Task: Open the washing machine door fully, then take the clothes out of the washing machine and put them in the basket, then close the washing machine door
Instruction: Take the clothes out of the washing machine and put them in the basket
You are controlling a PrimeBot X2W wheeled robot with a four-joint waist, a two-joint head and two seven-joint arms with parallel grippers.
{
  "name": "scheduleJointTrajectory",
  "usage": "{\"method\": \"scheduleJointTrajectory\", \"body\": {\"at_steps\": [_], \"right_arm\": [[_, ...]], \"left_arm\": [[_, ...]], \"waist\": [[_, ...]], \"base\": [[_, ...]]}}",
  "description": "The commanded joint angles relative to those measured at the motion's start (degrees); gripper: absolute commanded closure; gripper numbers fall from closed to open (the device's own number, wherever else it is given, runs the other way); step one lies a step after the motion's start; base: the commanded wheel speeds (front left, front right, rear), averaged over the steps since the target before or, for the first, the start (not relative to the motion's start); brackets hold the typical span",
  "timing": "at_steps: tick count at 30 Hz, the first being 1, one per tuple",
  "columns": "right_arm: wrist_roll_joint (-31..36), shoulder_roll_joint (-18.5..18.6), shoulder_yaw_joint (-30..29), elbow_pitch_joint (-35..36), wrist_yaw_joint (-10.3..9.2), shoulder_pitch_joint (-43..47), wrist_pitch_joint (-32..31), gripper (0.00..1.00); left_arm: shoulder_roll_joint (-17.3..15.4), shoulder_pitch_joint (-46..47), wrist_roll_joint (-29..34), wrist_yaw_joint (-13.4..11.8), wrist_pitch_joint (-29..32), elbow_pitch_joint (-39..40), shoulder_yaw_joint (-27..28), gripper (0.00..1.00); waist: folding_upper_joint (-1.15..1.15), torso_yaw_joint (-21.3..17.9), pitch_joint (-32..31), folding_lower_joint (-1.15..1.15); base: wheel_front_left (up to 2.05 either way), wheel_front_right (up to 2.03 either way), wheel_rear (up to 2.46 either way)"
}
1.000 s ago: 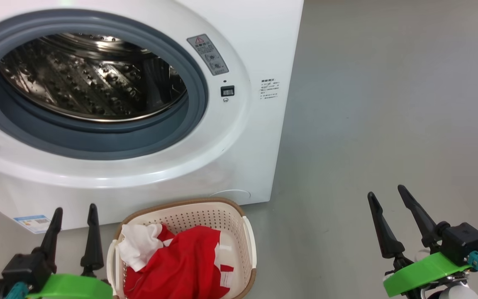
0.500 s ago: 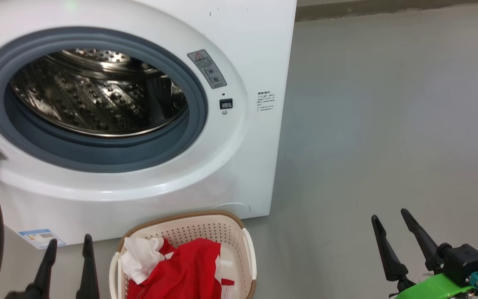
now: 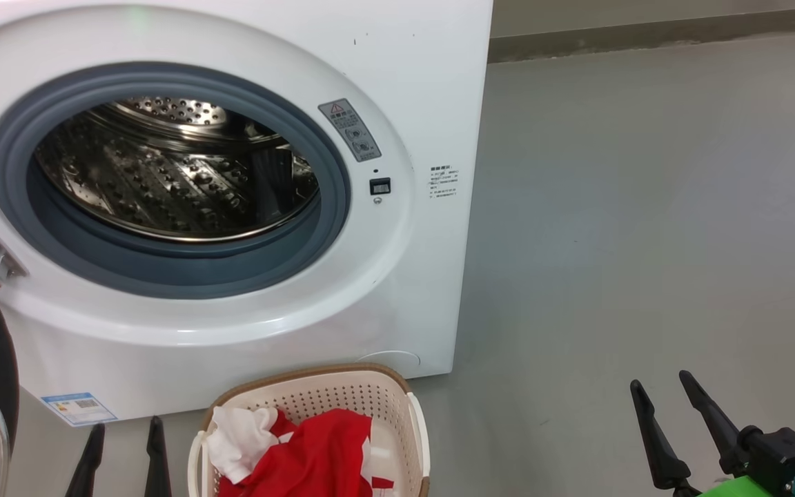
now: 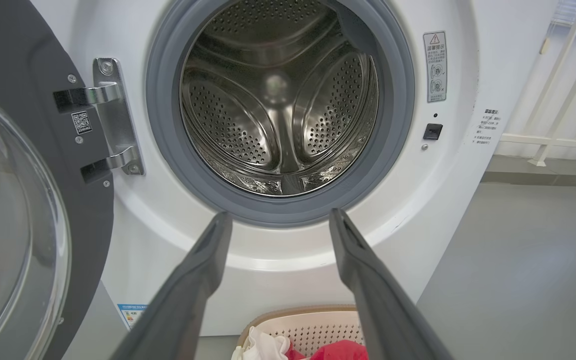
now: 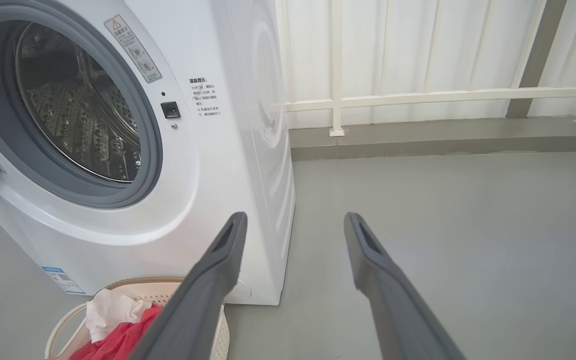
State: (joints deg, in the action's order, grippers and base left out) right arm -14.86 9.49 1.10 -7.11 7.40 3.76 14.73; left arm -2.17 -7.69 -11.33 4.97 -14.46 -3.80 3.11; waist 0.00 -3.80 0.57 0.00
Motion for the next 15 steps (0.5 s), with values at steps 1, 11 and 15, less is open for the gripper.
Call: {"method": "scheduleJointTrajectory", "body": {"at_steps": [1,11,15], "right_arm": [[-0.9,1.1,1.1,1.5,0.09,-0.3,0.3,0.00],[-0.8,1.1,1.1,1.6,0.09,-0.5,0.3,0.00],[-0.8,1.1,1.1,1.6,0.09,-0.6,0.3,0.00]], "left_arm": [[-0.7,0.9,-0.5,-0.6,-0.5,1.7,1.5,0.00],[-0.7,0.8,-1.0,-0.7,-0.5,1.7,1.2,0.00],[-0.7,1.0,-1.0,-0.6,-0.5,1.5,1.1,0.00]], "waist": [[0.00,0.0,-0.1,0.00],[0.00,-0.4,0.2,0.00],[0.00,-0.3,0.4,0.00]], "base": [[0.00,0.00,0.00],[0.00,0.00,0.00],[0.00,0.00,0.00]]}}
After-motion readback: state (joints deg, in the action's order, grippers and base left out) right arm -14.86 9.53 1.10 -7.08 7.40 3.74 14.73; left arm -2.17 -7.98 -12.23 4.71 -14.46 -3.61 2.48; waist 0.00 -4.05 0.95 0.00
